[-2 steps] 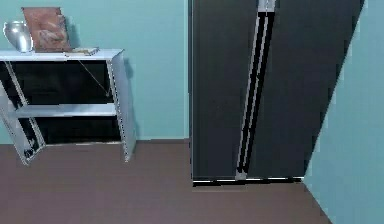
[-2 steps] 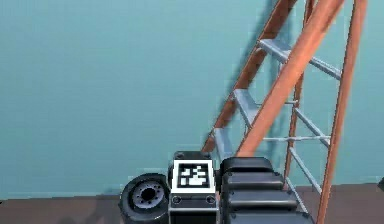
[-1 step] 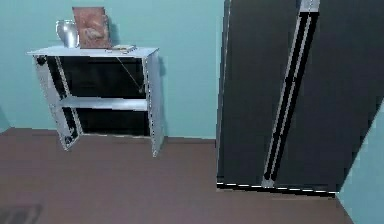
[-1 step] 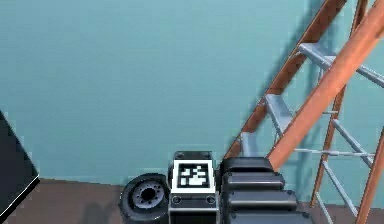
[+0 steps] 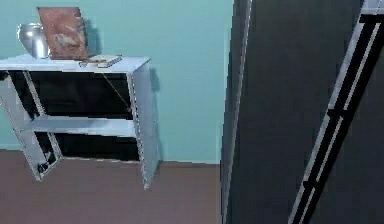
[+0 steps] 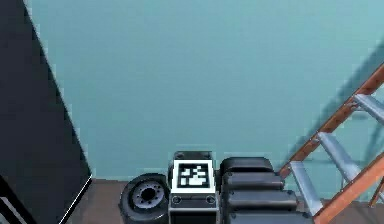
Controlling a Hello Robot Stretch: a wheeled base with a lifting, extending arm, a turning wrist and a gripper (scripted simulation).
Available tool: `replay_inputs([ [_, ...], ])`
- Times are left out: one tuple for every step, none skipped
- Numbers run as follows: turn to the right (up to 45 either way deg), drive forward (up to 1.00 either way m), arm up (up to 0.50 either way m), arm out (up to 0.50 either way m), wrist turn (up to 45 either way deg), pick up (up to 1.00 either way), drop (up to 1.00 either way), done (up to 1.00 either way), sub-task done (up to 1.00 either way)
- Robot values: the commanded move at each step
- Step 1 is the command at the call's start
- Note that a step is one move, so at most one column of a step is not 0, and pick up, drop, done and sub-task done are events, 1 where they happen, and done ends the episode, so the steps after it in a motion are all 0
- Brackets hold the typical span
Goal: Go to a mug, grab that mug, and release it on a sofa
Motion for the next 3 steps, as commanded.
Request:
replay_inputs([
  [-45.0,0.0,0.0,0.0,0.0,0.0,0.0,0.0,0.0],
  [-9.0,0.0,0.0,0.0,0.0,0.0,0.0,0.0,0.0],
  [0.0,1.0,0.0,0.0,0.0,0.0,0.0,0.0,0.0],
])
